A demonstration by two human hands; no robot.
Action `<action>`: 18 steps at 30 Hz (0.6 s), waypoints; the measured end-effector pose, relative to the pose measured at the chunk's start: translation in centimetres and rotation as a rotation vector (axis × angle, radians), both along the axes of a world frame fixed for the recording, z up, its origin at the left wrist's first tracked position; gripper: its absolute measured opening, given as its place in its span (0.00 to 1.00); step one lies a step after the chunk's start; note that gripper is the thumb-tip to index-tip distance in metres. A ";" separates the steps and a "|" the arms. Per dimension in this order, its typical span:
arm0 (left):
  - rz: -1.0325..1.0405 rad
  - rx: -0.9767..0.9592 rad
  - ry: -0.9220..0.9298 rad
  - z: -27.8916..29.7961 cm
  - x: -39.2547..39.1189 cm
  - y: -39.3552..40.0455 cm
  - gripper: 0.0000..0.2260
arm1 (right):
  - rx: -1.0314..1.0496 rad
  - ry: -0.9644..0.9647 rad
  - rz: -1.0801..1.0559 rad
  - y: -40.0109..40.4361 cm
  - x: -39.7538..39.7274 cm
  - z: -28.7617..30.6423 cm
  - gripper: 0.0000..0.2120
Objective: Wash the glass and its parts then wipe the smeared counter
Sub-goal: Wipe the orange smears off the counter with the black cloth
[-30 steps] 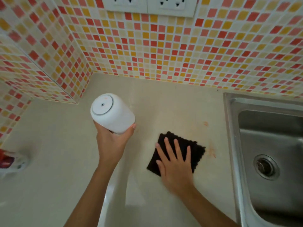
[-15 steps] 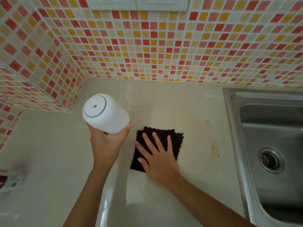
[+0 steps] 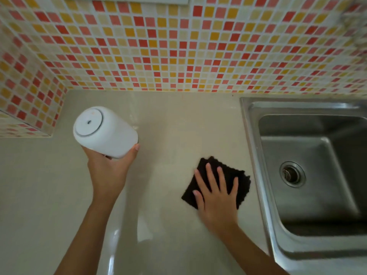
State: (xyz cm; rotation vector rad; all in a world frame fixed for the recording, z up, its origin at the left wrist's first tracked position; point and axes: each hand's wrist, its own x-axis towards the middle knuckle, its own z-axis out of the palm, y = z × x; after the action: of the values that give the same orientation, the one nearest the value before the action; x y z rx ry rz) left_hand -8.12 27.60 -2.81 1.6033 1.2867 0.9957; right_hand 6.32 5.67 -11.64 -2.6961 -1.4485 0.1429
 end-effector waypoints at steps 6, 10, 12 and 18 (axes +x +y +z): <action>-0.027 0.025 -0.010 -0.3 0.3 -0.6 0.36 | -0.058 0.066 0.025 12.9 14.0 0.3 0.25; -0.017 0.013 0.012 -0.6 -0.5 -1.7 0.38 | -0.077 0.062 -0.116 13.4 15.3 -0.9 0.27; -0.014 -0.001 0.013 -0.1 -1.0 -2.2 0.39 | -0.030 0.016 -0.117 8.9 11.5 -0.8 0.27; 0.003 -0.027 -0.022 0.8 -2.2 -1.9 0.39 | 0.000 0.072 0.227 1.0 -4.9 0.4 0.27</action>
State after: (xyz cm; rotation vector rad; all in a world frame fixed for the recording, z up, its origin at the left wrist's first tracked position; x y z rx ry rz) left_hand -10.33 25.74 -2.05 1.5663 1.2824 0.9909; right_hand 1.38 6.70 -11.27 -2.4904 -1.7274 0.2511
